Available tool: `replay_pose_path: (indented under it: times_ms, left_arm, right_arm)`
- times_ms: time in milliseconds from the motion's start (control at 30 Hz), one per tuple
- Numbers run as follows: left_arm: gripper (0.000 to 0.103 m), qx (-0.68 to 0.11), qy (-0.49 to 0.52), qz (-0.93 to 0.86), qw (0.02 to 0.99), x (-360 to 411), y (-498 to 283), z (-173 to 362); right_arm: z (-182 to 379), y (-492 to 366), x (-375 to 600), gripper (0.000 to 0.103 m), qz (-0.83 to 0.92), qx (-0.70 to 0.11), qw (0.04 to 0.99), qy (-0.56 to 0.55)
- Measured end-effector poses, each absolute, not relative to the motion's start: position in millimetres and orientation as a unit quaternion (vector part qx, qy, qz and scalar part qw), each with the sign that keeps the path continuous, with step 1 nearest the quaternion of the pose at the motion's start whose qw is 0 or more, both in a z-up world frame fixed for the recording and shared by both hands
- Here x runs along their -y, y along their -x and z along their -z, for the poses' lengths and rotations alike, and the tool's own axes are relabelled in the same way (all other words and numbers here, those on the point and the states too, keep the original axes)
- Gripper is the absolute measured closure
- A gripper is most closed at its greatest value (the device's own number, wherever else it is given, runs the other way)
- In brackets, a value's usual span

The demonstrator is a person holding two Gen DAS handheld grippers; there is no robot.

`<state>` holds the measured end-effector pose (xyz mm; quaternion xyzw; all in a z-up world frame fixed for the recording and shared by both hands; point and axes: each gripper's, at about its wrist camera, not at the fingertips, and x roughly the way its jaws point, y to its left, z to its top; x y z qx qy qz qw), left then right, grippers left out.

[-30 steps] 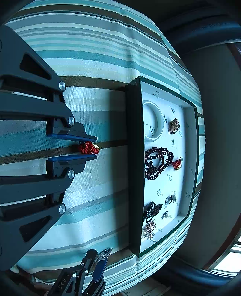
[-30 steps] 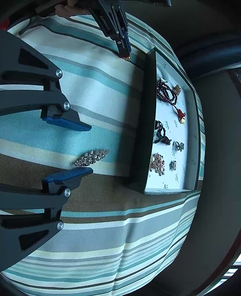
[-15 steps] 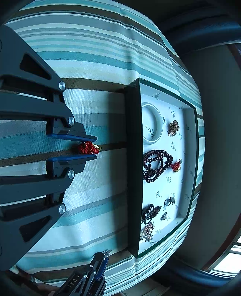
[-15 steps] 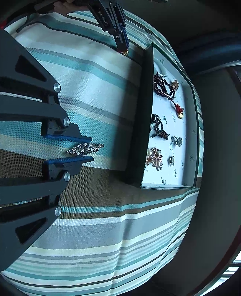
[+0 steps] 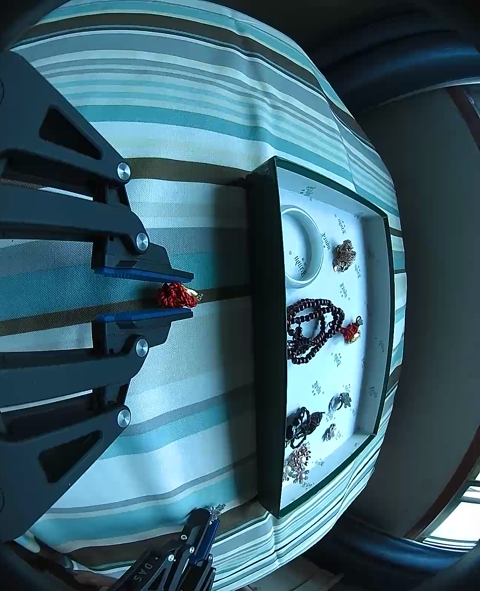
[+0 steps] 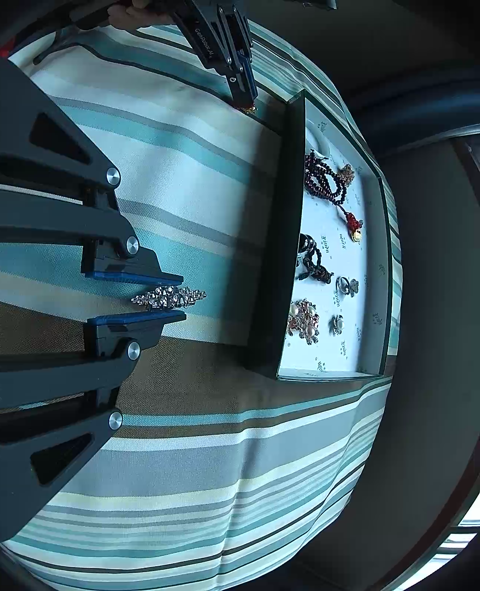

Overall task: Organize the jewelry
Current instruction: 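Carry the red knot charm with the left gripper while the right gripper carries the rhinestone brooch over the box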

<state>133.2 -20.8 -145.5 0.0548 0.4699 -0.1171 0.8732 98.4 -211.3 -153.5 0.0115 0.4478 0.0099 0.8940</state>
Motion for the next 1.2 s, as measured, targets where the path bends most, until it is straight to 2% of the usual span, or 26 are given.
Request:
replay_pose_path:
  times_ms: [700, 1200]
  left_arm:
    - [0.09, -0.455, -0.058, 0.122, 0.88, 23, -122, 132]
    - [0.091, -0.399, -0.052, 0.13, 0.906, 29, -123, 82]
  right_arm:
    - [139, -91, 207, 0.089, -0.019, -0.424, 0.905, -0.018]
    - [100, -98, 198, 0.089, -0.035, -0.377, 0.925, -0.022]
